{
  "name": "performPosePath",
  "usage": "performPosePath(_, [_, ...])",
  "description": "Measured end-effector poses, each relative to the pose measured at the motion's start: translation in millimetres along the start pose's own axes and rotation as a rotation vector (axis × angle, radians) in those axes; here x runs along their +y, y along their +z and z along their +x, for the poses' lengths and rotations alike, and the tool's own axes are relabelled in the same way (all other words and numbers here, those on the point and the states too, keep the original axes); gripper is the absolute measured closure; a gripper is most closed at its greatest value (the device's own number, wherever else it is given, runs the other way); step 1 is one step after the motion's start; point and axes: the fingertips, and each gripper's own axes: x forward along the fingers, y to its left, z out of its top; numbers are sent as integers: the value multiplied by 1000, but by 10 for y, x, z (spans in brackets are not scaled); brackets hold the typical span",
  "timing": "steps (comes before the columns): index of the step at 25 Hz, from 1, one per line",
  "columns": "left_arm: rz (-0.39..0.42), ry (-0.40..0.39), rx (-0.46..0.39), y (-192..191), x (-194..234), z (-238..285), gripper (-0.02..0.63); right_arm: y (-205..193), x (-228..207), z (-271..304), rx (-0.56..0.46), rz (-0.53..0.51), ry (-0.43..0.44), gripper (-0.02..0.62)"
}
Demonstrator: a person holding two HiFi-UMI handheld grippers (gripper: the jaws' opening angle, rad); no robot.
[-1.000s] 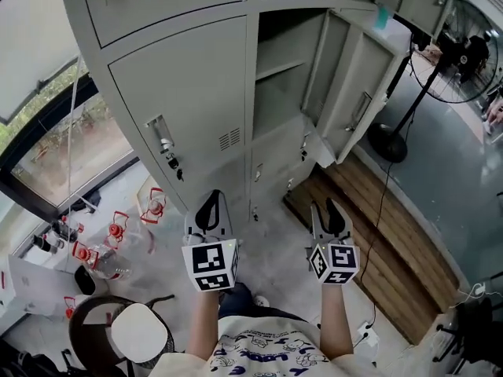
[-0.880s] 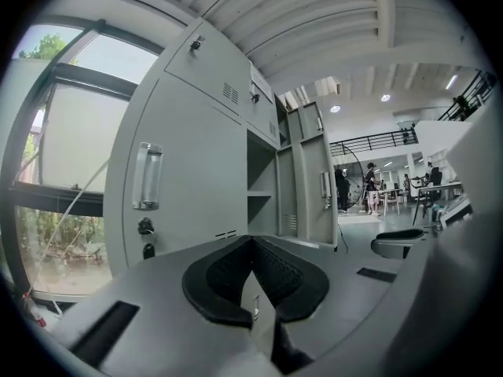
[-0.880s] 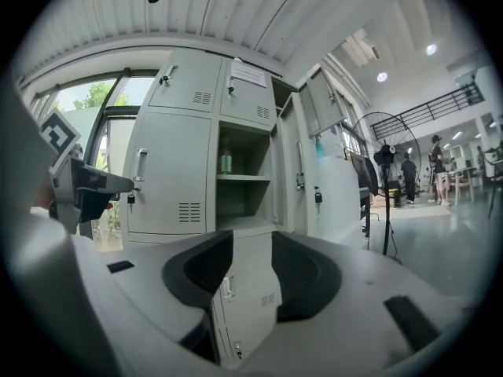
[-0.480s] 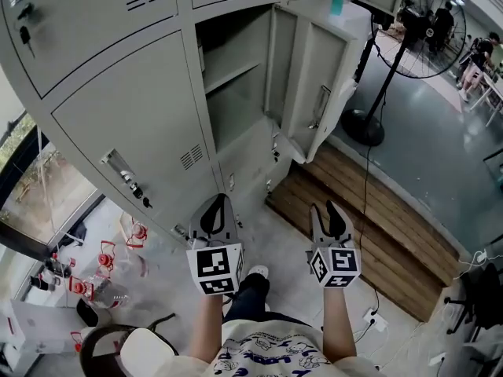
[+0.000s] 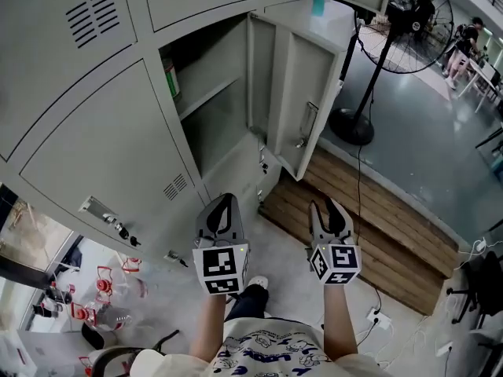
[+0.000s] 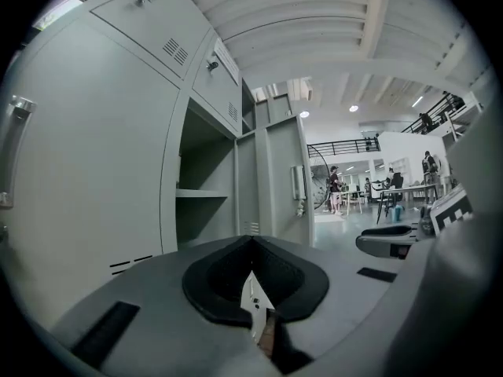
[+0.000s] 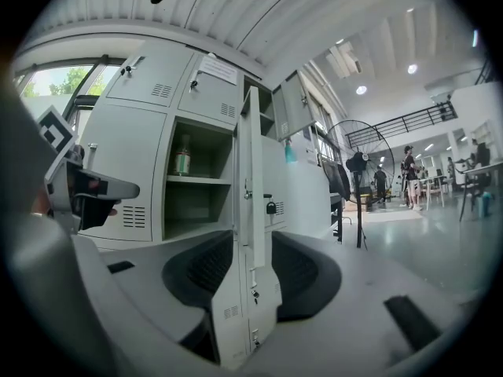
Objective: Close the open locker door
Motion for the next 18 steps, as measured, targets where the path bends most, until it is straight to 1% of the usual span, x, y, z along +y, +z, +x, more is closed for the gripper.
performPosePath(9, [-5, -29, 14, -28, 152, 540, 603, 46, -83, 487, 0, -2, -27, 440])
performPosePath(18, [-13, -48, 19, -47, 284, 925, 603, 11, -92, 859, 12, 2, -35, 440])
